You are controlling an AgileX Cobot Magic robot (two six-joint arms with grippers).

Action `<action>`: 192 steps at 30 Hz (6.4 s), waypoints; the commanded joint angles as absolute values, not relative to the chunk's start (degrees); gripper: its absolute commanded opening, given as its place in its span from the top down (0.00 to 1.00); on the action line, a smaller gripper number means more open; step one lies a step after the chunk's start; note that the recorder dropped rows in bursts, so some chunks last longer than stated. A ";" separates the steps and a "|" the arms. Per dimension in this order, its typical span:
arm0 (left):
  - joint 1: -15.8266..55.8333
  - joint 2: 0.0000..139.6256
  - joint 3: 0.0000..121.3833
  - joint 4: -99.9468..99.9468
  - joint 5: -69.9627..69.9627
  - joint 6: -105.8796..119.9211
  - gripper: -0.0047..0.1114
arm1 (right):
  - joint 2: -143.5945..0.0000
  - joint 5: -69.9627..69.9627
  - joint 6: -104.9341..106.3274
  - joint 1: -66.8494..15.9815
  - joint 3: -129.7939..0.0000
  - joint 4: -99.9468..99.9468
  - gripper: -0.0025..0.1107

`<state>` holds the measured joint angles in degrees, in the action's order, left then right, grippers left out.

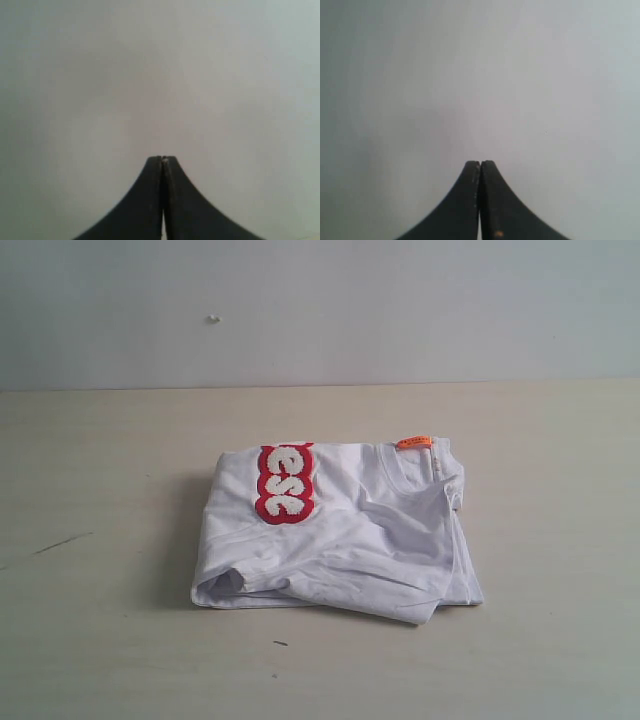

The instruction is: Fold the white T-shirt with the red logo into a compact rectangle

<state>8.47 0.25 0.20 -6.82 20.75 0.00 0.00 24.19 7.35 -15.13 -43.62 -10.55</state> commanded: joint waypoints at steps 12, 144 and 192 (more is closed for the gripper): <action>0.51 0.00 0.00 -5.13 1.39 -3.06 0.96 | 0.00 24.28 7.38 -14.94 -43.21 -10.42 0.98; -1.15 0.00 0.00 -2.24 -20.27 -3.52 0.96 | 0.00 15.35 4.73 9.37 0.00 1.20 0.98; -1.15 0.00 0.00 -2.24 -20.27 -3.52 0.96 | 0.00 17.10 4.43 9.37 0.00 -0.64 0.98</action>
